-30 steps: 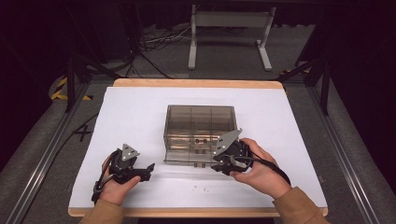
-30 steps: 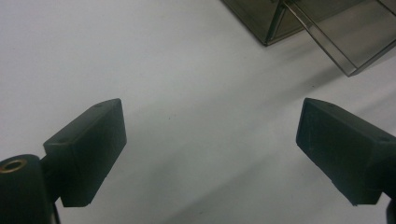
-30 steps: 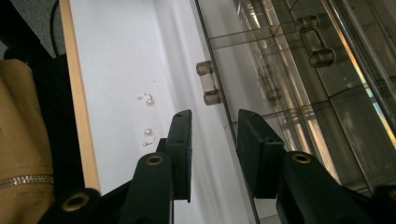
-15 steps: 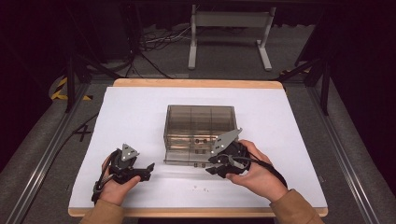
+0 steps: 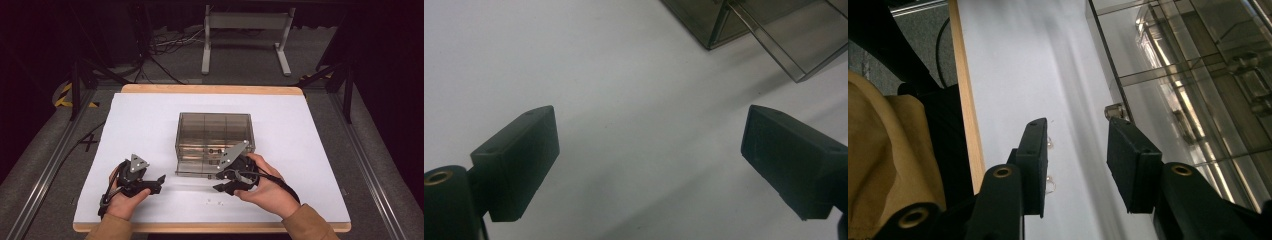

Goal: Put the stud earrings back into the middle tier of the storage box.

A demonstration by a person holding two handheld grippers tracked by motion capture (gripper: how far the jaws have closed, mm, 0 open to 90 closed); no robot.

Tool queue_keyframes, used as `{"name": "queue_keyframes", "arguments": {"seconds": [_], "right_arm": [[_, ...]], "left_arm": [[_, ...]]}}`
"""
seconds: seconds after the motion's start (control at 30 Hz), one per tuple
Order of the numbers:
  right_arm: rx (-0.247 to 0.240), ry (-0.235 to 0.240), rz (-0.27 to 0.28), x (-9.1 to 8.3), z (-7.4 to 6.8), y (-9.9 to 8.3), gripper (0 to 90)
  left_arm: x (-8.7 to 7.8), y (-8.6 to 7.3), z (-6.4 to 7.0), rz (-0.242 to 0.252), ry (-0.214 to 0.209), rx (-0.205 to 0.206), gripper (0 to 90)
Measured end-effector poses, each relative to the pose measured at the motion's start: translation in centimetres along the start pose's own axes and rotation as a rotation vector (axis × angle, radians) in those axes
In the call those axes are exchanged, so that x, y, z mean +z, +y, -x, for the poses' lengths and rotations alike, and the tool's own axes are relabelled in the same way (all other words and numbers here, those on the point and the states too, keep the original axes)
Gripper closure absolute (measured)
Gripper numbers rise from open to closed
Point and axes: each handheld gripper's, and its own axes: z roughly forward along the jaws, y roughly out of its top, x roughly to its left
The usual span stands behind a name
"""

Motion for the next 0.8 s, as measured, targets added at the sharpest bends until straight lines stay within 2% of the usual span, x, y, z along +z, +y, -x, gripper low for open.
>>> {"name": "queue_keyframes", "arguments": {"seconds": [0.33, 0.8], "right_arm": [[-0.016, 0.011, -0.016, 1.3, -0.4, 0.2, 59.9], [-0.045, 0.024, -0.072, 4.2, -1.0, 0.0, 58.2]], "left_arm": [[0.0, 0.0, 0.0, -0.001, 0.001, 0.003, 9.3], [0.0, 0.0, 0.1, 0.001, -0.001, 0.005, 9.3]]}}
